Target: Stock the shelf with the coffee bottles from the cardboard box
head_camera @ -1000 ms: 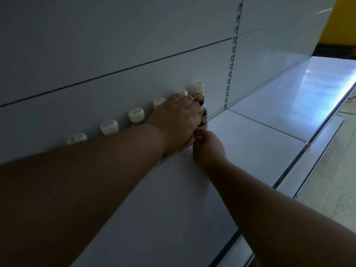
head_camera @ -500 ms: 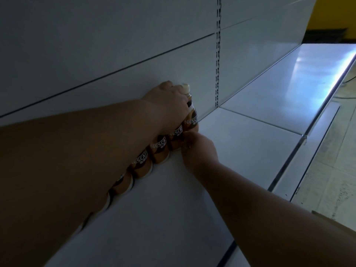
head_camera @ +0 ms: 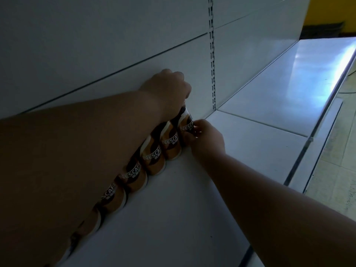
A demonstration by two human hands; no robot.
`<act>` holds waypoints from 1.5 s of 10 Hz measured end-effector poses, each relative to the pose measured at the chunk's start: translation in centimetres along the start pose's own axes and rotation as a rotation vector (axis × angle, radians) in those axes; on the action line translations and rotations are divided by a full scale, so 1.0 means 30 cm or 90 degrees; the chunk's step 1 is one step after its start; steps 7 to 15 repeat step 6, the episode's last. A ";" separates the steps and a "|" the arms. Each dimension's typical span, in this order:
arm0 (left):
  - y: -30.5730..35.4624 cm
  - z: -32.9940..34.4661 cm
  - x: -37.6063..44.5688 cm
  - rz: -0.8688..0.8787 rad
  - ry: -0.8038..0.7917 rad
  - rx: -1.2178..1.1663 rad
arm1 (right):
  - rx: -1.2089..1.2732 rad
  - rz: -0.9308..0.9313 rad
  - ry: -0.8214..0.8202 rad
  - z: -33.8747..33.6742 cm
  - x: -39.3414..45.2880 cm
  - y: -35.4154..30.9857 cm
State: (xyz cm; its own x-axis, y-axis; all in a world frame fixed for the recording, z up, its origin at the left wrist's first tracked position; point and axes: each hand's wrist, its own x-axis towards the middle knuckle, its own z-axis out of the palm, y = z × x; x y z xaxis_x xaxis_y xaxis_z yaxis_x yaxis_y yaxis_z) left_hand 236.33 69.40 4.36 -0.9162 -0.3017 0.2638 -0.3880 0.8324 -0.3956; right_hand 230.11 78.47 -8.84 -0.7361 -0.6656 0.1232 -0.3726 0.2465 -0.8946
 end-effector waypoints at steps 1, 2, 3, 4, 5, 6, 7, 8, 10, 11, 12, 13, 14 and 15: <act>-0.005 -0.008 0.002 -0.017 0.000 -0.048 | 0.011 0.003 0.013 0.003 0.001 0.006; -0.001 -0.009 0.004 -0.021 -0.003 -0.059 | 0.013 0.004 0.011 0.000 0.004 0.006; 0.001 -0.014 0.010 -0.027 -0.003 -0.062 | -0.005 0.013 0.001 -0.010 0.018 0.002; 0.014 -0.014 0.002 -0.030 -0.016 -0.060 | -0.050 0.017 -0.027 -0.032 0.023 -0.009; 0.029 -0.058 -0.036 -0.027 0.050 -0.041 | -0.086 0.001 -0.010 -0.090 -0.006 -0.037; 0.051 -0.069 -0.131 -0.018 0.072 -0.024 | -0.130 -0.062 0.013 -0.155 -0.058 -0.053; 0.051 -0.069 -0.131 -0.018 0.072 -0.024 | -0.130 -0.062 0.013 -0.155 -0.058 -0.053; 0.051 -0.069 -0.131 -0.018 0.072 -0.024 | -0.130 -0.062 0.013 -0.155 -0.058 -0.053; 0.051 -0.069 -0.131 -0.018 0.072 -0.024 | -0.130 -0.062 0.013 -0.155 -0.058 -0.053; 0.051 -0.069 -0.131 -0.018 0.072 -0.024 | -0.130 -0.062 0.013 -0.155 -0.058 -0.053; 0.051 -0.069 -0.131 -0.018 0.072 -0.024 | -0.130 -0.062 0.013 -0.155 -0.058 -0.053; 0.051 -0.069 -0.131 -0.018 0.072 -0.024 | -0.130 -0.062 0.013 -0.155 -0.058 -0.053; 0.051 -0.069 -0.131 -0.018 0.072 -0.024 | -0.130 -0.062 0.013 -0.155 -0.058 -0.053; 0.051 -0.069 -0.131 -0.018 0.072 -0.024 | -0.130 -0.062 0.013 -0.155 -0.058 -0.053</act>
